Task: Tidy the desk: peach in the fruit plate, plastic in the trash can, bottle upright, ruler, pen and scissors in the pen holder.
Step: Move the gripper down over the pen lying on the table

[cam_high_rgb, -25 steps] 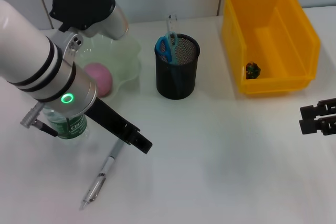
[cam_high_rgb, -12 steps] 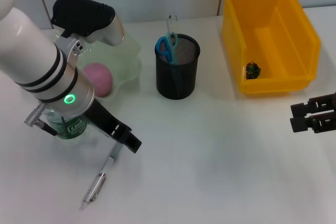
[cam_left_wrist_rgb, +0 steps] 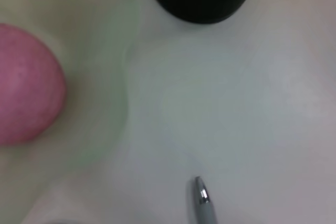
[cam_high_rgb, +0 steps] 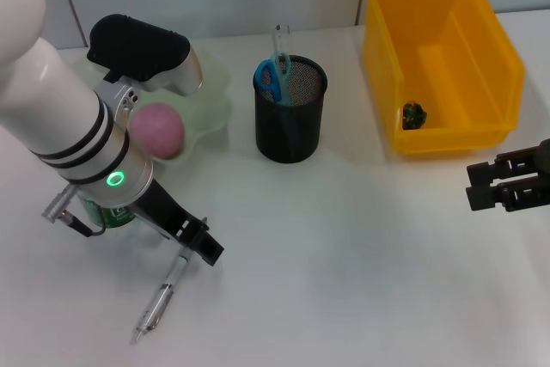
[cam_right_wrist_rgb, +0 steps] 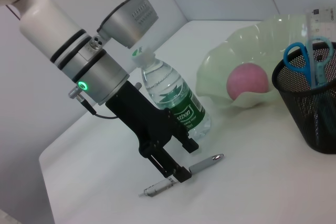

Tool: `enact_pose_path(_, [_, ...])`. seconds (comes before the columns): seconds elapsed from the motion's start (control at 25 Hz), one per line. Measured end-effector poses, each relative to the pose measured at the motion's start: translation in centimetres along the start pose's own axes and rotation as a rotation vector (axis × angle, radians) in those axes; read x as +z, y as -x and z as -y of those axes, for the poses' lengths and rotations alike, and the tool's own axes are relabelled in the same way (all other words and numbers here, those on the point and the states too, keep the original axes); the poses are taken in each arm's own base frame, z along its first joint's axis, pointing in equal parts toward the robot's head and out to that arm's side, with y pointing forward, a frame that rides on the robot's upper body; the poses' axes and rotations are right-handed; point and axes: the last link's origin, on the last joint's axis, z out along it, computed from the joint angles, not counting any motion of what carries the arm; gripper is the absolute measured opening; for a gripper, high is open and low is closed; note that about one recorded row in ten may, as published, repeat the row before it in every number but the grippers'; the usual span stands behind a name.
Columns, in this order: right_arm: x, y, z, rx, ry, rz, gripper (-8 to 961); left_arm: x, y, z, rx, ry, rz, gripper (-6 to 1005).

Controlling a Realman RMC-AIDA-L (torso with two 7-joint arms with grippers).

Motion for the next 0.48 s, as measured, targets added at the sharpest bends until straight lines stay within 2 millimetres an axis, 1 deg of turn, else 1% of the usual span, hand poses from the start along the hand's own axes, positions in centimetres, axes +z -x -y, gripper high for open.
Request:
enact_pose_path(0.12, [0.06,0.16,-0.02,-0.002,0.002,0.003,634,0.24,0.31,0.37,-0.008,-0.015,0.012,783])
enact_pose_path(0.48, [0.25,0.42,-0.06,-0.005,0.008,0.007,634,0.65,0.86,0.5,-0.016,-0.014,0.03,783])
